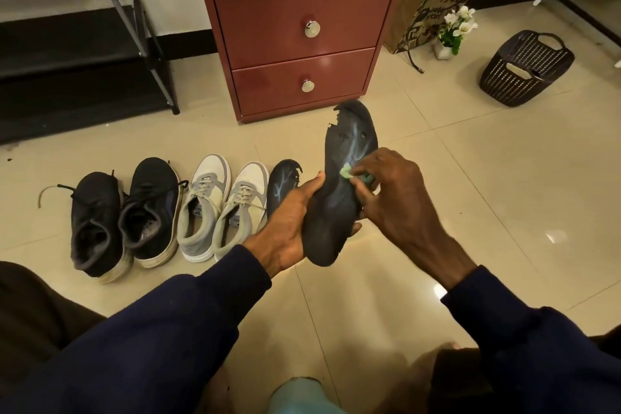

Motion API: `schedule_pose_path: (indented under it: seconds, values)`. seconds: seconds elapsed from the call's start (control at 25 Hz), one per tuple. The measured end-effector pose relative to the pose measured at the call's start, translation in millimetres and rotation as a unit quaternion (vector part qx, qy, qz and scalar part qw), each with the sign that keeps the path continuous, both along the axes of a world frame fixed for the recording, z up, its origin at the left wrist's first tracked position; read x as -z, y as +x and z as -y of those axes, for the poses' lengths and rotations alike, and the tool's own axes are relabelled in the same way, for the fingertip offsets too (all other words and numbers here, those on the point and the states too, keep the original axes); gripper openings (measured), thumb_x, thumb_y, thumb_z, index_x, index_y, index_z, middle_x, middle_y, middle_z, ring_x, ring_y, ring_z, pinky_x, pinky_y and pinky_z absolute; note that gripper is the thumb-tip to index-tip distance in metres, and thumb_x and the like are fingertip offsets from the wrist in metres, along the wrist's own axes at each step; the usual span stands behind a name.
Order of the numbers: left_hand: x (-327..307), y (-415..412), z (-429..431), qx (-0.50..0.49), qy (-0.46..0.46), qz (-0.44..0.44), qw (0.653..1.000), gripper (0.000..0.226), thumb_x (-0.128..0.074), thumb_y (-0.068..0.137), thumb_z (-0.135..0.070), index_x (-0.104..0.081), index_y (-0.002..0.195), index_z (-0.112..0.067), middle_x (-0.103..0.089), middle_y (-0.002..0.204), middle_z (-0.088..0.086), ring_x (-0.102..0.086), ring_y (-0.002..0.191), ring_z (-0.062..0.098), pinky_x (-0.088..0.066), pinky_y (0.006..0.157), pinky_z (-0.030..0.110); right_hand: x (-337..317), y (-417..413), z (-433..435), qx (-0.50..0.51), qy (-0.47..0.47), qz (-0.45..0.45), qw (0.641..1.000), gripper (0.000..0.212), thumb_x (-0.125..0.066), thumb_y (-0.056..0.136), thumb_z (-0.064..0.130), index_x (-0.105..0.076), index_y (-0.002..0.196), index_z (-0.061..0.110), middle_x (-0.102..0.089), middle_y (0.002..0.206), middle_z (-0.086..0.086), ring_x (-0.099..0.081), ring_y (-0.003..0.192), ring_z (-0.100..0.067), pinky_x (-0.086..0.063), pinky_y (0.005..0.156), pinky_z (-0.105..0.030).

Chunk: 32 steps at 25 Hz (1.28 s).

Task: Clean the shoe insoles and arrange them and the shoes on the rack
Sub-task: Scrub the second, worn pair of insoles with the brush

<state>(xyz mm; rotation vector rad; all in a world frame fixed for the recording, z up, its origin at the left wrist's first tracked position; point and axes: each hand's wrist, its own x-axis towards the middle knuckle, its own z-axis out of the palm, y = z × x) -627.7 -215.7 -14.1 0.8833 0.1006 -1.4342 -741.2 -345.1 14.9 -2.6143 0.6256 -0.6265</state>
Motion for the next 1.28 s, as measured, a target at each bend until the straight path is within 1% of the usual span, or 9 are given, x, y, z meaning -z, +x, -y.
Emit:
schedule_pose_path:
  seconds: [0.16,0.36,0.48,0.56,0.72,0.84,0.92,1.12,1.28]
  values:
    - [3,6,-3,-0.006,0.005,-0.004,1.0,0.047,-0.056,0.103,-0.046,-0.069,0.131,-0.011,-0.072,0.121,0.015,-0.07,0.104,0.027,-0.056,0.098,0.042,0,4,-36,-0.179,0.027,-0.044,0.983,0.015,-0.076,0.081,0.004,-0.075,0.095,0.008,-0.069,0.093,-0.008,-0.063,0.085,-0.023,-0.055,0.076,-0.036]
    - [-3,0,-1,-0.006,0.015,0.013,1.0,0.042,-0.052,0.104,-0.046,-0.069,0.12,-0.012,-0.077,0.106,0.014,-0.075,0.085,0.028,-0.058,0.084,0.044,-1,1,-5,-0.009,-0.047,0.0,0.999,0.024,-0.082,0.075,0.004,-0.073,0.097,0.002,-0.068,0.095,-0.014,-0.064,0.087,-0.03,-0.057,0.077,-0.039]
    - [1,6,-4,-0.006,0.017,0.008,1.0,0.054,-0.059,0.1,-0.051,-0.068,0.132,-0.01,-0.073,0.116,0.014,-0.073,0.097,0.027,-0.059,0.091,0.042,2,3,-43,-0.16,0.029,-0.02,0.986,0.014,-0.076,0.082,0.005,-0.075,0.096,0.008,-0.069,0.094,-0.007,-0.063,0.085,-0.02,-0.055,0.078,-0.031]
    - [5,8,-4,-0.005,0.013,0.002,1.0,0.055,-0.058,0.1,-0.052,-0.067,0.134,-0.01,-0.072,0.118,0.014,-0.072,0.098,0.027,-0.058,0.092,0.043,2,5,-34,-0.18,0.033,-0.029,0.983,0.014,-0.076,0.081,0.004,-0.075,0.095,0.007,-0.069,0.093,-0.007,-0.064,0.085,-0.021,-0.055,0.077,-0.034]
    - [1,1,0,-0.009,0.02,0.007,1.0,0.046,-0.052,0.104,-0.048,-0.066,0.126,-0.01,-0.074,0.115,0.018,-0.074,0.093,0.033,-0.054,0.09,0.046,2,0,2,0.004,-0.05,0.016,0.999,0.022,-0.08,0.076,0.001,-0.074,0.097,0.004,-0.069,0.095,-0.012,-0.064,0.087,-0.027,-0.056,0.077,-0.04]
    - [5,5,-3,-0.006,0.03,0.007,1.0,0.05,-0.06,0.1,-0.05,-0.071,0.125,-0.008,-0.073,0.116,0.015,-0.072,0.097,0.028,-0.054,0.099,0.045,4,2,-39,-0.114,0.02,0.009,0.993,0.015,-0.077,0.081,0.005,-0.075,0.096,0.007,-0.069,0.094,-0.007,-0.064,0.086,-0.021,-0.055,0.078,-0.035]
    - [7,7,-5,-0.011,0.026,0.0,1.0,0.052,-0.06,0.1,-0.05,-0.07,0.13,-0.008,-0.072,0.118,0.014,-0.072,0.099,0.027,-0.057,0.095,0.042,6,2,-47,-0.187,0.019,-0.034,0.982,0.013,-0.074,0.082,0.003,-0.074,0.095,0.006,-0.068,0.093,-0.008,-0.063,0.086,-0.023,-0.055,0.077,-0.038]
    - [2,2,-1,-0.017,0.018,-0.006,1.0,0.047,-0.054,0.103,-0.047,-0.065,0.13,-0.01,-0.075,0.11,0.016,-0.074,0.086,0.03,-0.06,0.08,0.044,4,-1,-6,-0.03,-0.06,0.006,0.998,0.02,-0.08,0.076,0.001,-0.072,0.095,0.001,-0.069,0.093,-0.015,-0.063,0.084,-0.031,-0.056,0.075,-0.043]
    - [9,9,-6,-0.015,0.019,0.002,1.0,0.052,-0.059,0.101,-0.049,-0.067,0.134,-0.01,-0.069,0.128,0.015,-0.07,0.104,0.027,-0.057,0.095,0.042,6,-2,-50,-0.185,0.001,-0.039,0.982,0.012,-0.073,0.083,0.003,-0.073,0.095,0.006,-0.067,0.093,-0.009,-0.062,0.085,-0.024,-0.054,0.076,-0.035]
